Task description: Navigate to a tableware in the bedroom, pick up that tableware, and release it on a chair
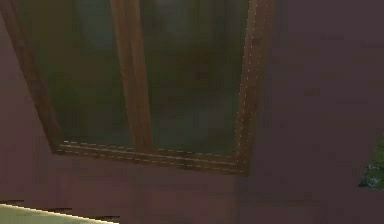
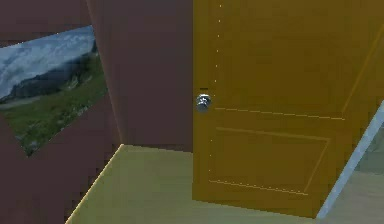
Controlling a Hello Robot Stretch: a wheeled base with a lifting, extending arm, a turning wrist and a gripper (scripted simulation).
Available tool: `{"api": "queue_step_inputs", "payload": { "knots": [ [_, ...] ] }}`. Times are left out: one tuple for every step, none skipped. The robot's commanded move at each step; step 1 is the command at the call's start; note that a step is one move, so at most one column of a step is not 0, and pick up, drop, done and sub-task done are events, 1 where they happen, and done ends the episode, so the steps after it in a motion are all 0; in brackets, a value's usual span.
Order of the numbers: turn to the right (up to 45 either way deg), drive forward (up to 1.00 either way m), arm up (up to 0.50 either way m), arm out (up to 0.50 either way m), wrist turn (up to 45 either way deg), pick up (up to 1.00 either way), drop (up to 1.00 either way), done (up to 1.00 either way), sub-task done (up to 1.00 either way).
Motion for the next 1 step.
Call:
{"api": "queue_step_inputs", "payload": {
  "knots": [
    [-6.0, 0.00, 0.00, 0.00, 0.0, 0.00, 0.00, 0.00, 0.00]
  ]
}}
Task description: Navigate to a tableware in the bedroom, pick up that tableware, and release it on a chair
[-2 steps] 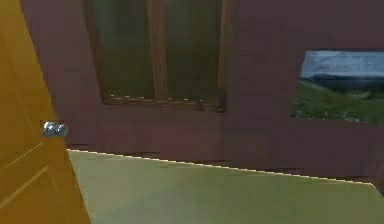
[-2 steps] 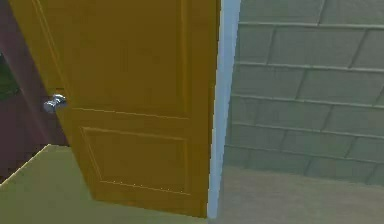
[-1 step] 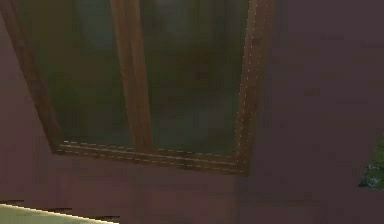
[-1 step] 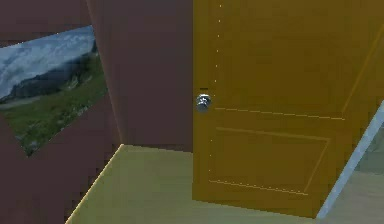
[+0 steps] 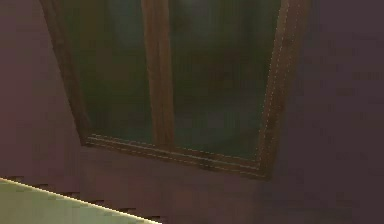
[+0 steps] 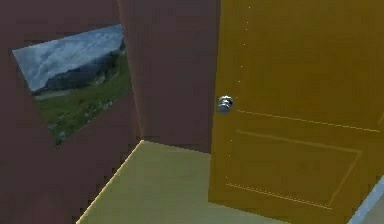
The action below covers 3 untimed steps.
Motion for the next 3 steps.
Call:
{"api": "queue_step_inputs", "payload": {
  "knots": [
    [0.0, 0.45, 0.00, 0.00, 0.0, 0.00, 0.00, 0.00, 0.00],
    [-45.0, 0.00, 0.00, 0.00, 0.0, 0.00, 0.00, 0.00, 0.00],
    [-21.0, 0.00, 0.00, 0.00, 0.0, 0.00, 0.00, 0.00, 0.00]
  ]
}}
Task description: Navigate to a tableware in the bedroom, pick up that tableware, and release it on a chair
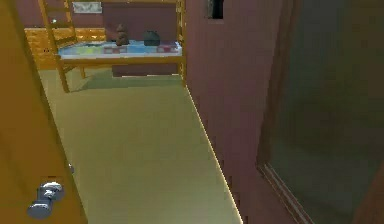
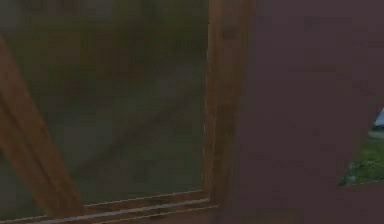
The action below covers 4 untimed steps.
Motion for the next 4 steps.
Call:
{"api": "queue_step_inputs", "payload": {
  "knots": [
    [0.0, 0.45, 0.00, 0.00, 0.0, 0.00, 0.00, 0.00, 0.00],
    [-9.0, 0.00, 0.00, 0.00, 0.0, 0.00, 0.00, 0.00, 0.00],
    [0.0, 0.40, 0.00, 0.00, 0.0, 0.00, 0.00, 0.00, 0.00],
    [-36.0, 0.00, 0.00, 0.00, 0.0, 0.00, 0.00, 0.00, 0.00]
  ]
}}
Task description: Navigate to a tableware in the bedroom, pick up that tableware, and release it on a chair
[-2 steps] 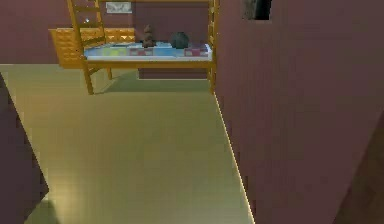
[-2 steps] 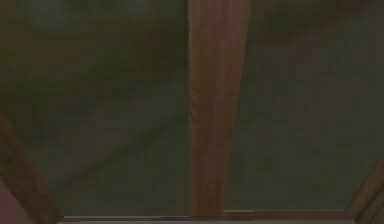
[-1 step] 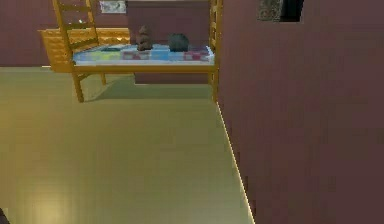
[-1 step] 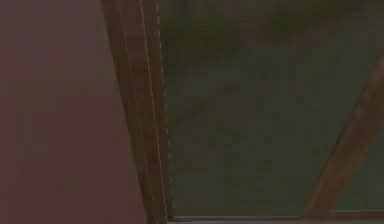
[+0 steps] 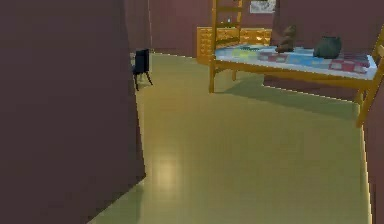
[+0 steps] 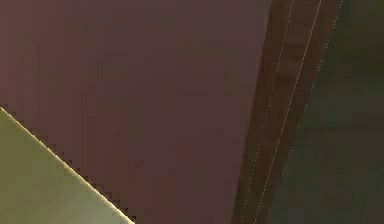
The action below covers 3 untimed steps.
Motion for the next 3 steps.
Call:
{"api": "queue_step_inputs", "payload": {
  "knots": [
    [0.0, 1.00, 0.00, 0.00, 0.0, 0.00, 0.00, 0.00, 0.00],
    [-3.0, 0.00, 0.00, 0.00, 0.0, 0.00, 0.00, 0.00, 0.00],
    [0.0, 0.50, 0.00, 0.00, 0.0, 0.00, 0.00, 0.00, 0.00]
  ]
}}
